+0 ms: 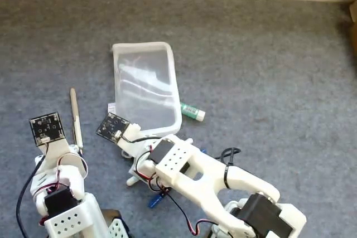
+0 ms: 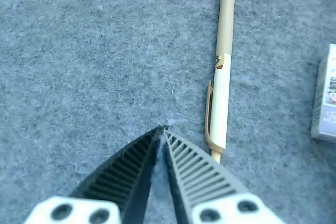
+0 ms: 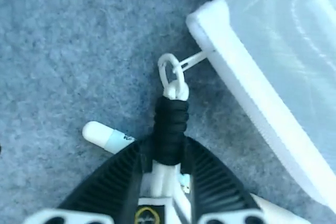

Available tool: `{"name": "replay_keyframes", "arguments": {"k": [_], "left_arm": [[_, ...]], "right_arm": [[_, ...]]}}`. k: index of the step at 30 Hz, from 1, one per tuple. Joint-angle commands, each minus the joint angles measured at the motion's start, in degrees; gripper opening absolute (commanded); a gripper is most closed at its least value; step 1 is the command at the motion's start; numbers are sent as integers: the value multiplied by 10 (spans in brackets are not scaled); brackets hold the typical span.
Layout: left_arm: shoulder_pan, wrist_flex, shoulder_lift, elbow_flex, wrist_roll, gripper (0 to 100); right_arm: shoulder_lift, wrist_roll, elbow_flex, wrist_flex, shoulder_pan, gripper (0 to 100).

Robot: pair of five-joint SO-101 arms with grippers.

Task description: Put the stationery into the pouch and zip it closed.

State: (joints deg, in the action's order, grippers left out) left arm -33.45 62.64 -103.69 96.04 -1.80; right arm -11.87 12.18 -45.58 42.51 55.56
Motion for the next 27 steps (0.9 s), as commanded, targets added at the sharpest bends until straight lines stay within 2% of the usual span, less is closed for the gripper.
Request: {"name": "replay_keyframes", "arguments": {"k": [1,6,13,20,23,27], "left_arm": [[-7,-11,-6,11,2,7],[-7,-13,-6,11,2,7],[0,-14,-7,8,2,19],[22,-9,-7,-22,4,267],[36,-9,-7,-43,4,274],[96,33,-7,-77,3,277]], "right_arm": [[-4,0,40,-9,6,5],[-35,-1,40,18,1,5],[-164,-4,25,51,0,5],[-251,-10,-25,48,-49,5],[-276,-44,-27,49,-79,5],[-297,-57,-42,48,-100,5]]}}
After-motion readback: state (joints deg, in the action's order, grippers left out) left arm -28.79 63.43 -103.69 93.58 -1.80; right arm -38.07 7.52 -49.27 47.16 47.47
